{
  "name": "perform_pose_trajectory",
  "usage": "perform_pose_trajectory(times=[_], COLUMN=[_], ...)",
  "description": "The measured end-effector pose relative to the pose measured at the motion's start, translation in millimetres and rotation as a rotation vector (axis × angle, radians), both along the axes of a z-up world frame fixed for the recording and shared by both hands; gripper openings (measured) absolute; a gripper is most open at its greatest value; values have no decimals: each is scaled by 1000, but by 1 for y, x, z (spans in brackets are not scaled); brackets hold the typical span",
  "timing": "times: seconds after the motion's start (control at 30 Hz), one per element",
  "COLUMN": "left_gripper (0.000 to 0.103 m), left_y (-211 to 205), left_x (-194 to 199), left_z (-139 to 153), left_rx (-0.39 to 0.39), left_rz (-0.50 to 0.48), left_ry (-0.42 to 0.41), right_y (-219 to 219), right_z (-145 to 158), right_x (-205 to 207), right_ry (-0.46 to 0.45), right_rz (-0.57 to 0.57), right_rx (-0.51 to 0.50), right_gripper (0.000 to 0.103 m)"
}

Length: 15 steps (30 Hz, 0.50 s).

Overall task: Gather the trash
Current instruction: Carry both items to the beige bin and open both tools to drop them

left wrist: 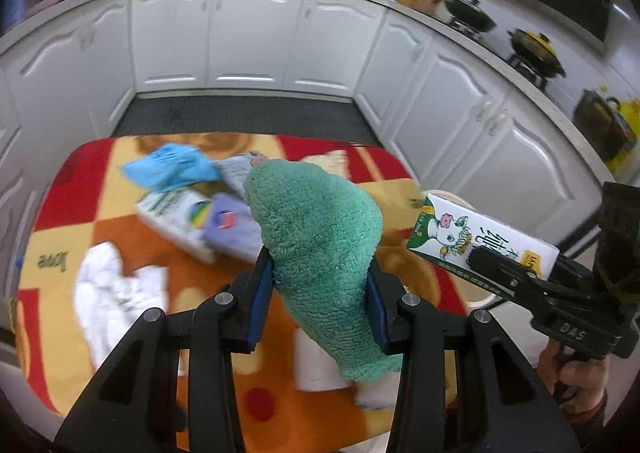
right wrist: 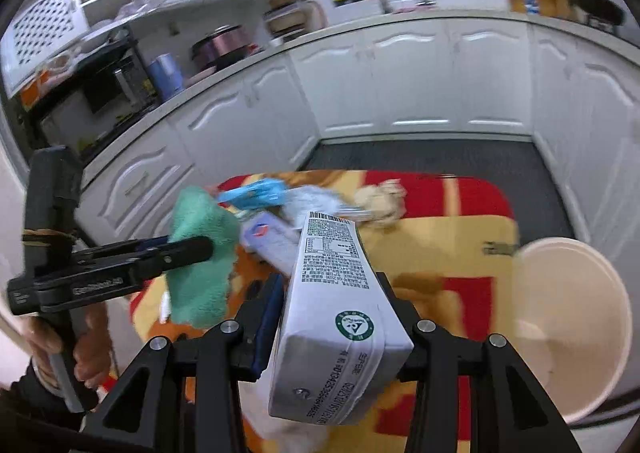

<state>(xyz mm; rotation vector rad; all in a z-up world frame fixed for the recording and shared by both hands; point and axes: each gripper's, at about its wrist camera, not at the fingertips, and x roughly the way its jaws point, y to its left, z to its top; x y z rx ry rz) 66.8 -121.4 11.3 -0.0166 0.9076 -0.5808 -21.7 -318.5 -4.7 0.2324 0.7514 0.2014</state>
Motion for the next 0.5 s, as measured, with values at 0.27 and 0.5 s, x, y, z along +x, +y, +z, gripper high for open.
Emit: perform_pose_trajectory(times=[0.27, 0.5], left_gripper=[39, 39], left_y=[-88, -163], left_x=[-13, -21], left_z=[6, -9], left_rx=[22, 71], left_rz=[-121, -186], left_ry=[-10, 1], right_y=[-76, -136], right_z=[-5, -25], right_x=[-31, -44], right_ry=[29, 93], right_rz=[-210, -366], right_rx=[-84, -112], right_gripper=[43, 43])
